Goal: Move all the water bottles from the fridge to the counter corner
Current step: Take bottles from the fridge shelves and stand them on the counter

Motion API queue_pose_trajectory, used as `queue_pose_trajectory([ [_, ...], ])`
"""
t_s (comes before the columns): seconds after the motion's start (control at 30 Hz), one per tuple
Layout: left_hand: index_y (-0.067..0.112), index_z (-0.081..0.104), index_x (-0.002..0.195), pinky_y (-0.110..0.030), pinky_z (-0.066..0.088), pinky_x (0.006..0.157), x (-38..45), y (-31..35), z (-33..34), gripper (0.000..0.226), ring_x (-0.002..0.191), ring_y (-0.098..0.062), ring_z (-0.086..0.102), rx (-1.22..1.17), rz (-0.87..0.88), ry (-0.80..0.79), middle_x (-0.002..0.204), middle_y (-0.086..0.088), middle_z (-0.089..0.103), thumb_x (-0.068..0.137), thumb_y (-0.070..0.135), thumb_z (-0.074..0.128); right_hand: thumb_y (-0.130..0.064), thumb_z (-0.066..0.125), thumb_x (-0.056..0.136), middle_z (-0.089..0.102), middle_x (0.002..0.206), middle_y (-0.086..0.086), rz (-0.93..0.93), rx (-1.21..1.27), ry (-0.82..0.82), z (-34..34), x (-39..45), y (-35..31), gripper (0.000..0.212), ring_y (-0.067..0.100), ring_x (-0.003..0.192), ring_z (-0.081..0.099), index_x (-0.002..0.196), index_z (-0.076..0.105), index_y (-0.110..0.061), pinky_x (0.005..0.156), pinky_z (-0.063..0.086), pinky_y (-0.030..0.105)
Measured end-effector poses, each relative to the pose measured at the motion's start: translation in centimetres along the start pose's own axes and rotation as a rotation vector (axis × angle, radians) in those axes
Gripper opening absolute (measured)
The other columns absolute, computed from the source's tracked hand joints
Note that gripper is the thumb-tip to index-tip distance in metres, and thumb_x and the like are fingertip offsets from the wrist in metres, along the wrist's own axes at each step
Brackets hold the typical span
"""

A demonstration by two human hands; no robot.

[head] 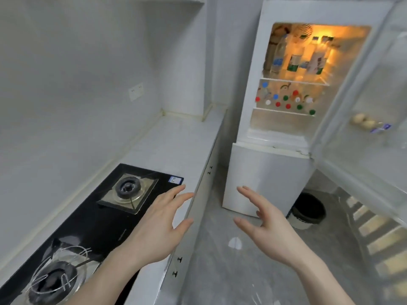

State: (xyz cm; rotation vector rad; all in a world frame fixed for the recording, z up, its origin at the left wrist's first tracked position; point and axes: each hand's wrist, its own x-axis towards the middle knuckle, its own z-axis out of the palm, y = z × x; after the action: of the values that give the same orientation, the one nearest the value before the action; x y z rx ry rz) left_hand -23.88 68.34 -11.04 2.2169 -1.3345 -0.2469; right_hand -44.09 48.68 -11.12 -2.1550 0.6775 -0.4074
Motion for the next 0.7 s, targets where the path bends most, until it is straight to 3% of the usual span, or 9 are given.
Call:
queue_pose_trajectory([
  [0.33,0.047,0.038,0.15,-0.007,0.012,0.109,11.3,8.6,2.3,0.054,0.137,0.019,0.013,0.002,0.308,-0.022,0.161,0.032,0.017,0.099,0.046,0.058,-0.045,0.072,0.092,0.031,0.158,-0.039,0.067,-0.025,0.258,-9.7,0.7,4.9,0.067,-0.012,0.147,0.029,0.147,0.038,-0.062,0.123,0.035,0.038],
  [0.6,0.044,0.039,0.151,-0.004,0.009,0.109,21.2,14.8,6.1,0.055,0.147,0.009,0.014,0.005,0.351,-0.01,0.162,0.03,0.018,0.099,0.048,0.057,-0.051,0.07,0.091,0.03,0.157,-0.04,0.048,-0.044,0.321,-18.2,5.8,10.2,0.066,-0.012,0.146,0.03,0.147,0.038,-0.062,0.123,0.035,0.039],
  [0.7,0.045,0.04,0.15,-0.011,0.016,0.115,24.1,16.5,7.6,0.054,0.147,0.009,0.014,-0.012,0.362,-0.018,0.162,0.031,0.018,0.099,0.048,0.057,-0.047,0.072,0.093,0.03,0.158,-0.039,0.045,-0.068,0.328,-20.9,7.1,12.2,0.065,-0.015,0.146,0.028,0.148,0.04,-0.059,0.124,0.033,0.036],
])
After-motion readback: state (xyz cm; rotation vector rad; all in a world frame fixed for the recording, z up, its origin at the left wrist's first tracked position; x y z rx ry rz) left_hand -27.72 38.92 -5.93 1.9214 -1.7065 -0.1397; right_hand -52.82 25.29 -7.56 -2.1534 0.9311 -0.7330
